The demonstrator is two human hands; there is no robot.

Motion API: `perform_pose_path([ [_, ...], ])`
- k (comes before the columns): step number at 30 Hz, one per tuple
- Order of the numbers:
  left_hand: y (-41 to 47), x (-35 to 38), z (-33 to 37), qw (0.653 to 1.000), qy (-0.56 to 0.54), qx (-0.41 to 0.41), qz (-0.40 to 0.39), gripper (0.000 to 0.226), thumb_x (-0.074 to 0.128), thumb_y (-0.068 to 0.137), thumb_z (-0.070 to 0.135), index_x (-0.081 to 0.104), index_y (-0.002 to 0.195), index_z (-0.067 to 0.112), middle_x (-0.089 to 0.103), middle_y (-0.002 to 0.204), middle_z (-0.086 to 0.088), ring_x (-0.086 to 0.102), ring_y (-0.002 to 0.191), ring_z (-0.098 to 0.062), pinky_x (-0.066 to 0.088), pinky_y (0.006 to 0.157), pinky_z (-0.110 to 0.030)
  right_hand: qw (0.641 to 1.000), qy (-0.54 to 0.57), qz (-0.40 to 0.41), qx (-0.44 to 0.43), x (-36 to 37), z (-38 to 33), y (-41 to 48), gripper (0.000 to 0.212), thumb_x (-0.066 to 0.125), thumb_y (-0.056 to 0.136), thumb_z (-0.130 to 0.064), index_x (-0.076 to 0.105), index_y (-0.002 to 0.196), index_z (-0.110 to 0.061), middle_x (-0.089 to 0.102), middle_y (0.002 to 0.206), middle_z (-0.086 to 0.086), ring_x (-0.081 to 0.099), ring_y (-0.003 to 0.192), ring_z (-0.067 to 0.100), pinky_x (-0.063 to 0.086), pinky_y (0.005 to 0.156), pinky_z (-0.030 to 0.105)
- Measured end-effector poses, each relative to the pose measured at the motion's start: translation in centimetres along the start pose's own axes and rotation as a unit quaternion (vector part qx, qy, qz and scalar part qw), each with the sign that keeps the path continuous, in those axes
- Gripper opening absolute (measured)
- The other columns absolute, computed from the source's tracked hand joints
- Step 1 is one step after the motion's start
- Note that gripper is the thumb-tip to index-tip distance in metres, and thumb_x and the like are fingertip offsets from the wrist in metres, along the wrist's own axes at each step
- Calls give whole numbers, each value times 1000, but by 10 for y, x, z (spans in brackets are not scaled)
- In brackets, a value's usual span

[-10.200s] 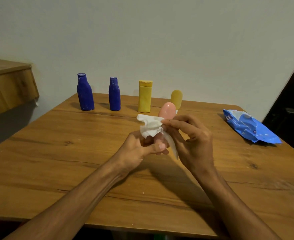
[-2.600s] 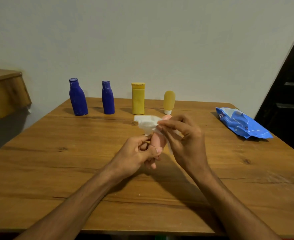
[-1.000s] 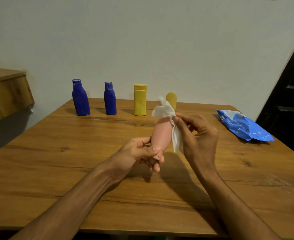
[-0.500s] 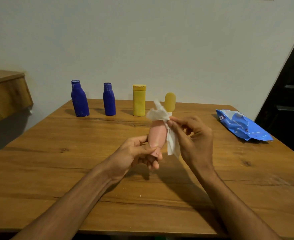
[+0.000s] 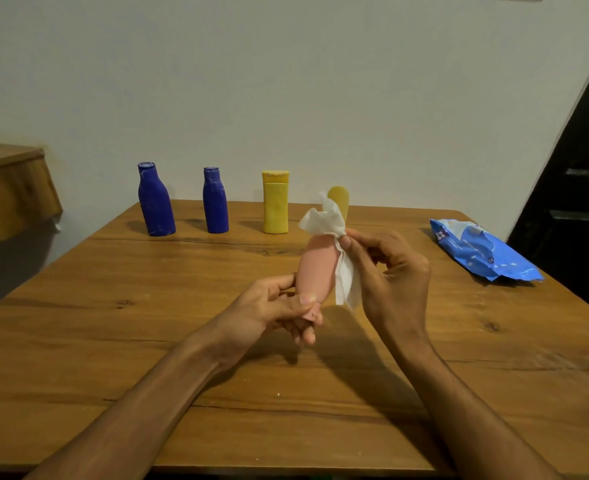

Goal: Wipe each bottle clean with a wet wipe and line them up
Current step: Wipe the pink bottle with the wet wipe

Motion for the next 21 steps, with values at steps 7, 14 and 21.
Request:
perform_pose_path([
  [7, -1, -3, 0, 998, 56, -9, 20, 37, 62, 88, 19, 55, 123, 9, 69, 95, -13, 62, 73, -22, 54, 64, -31, 999, 24, -37, 20, 9, 0, 0, 20, 66, 91, -15, 68, 109, -20, 64, 93, -1, 58, 81, 10, 44, 64, 13],
  [14, 0, -4, -1, 987, 155, -2, 38, 38, 63, 90, 22, 55, 125, 13, 66, 103, -12, 61, 77, -18, 54, 66, -27, 997, -5, -79, -10, 15, -1, -2, 20, 63, 92, -13, 69, 111, -13, 58, 97, 2, 51, 86, 2, 42, 68, 8],
  [21, 1, -4, -2, 979, 172, 22, 105, 12, 58, 94, 13, 62, 102, 5, 66, 95, -19, 63, 81, -30, 54, 73, -37, 977, -56, -165, -122, 35, -13, -20, 30, 54, 91, -31, 71, 109, -14, 50, 103, -8, 50, 98, 10, 50, 74, 31],
])
Point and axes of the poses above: each hand's wrist, its own y-axis towards the middle knuckle, its own x-axis out of the palm, z = x × y, the point moved 7 cm from there along y, towards the middle knuckle
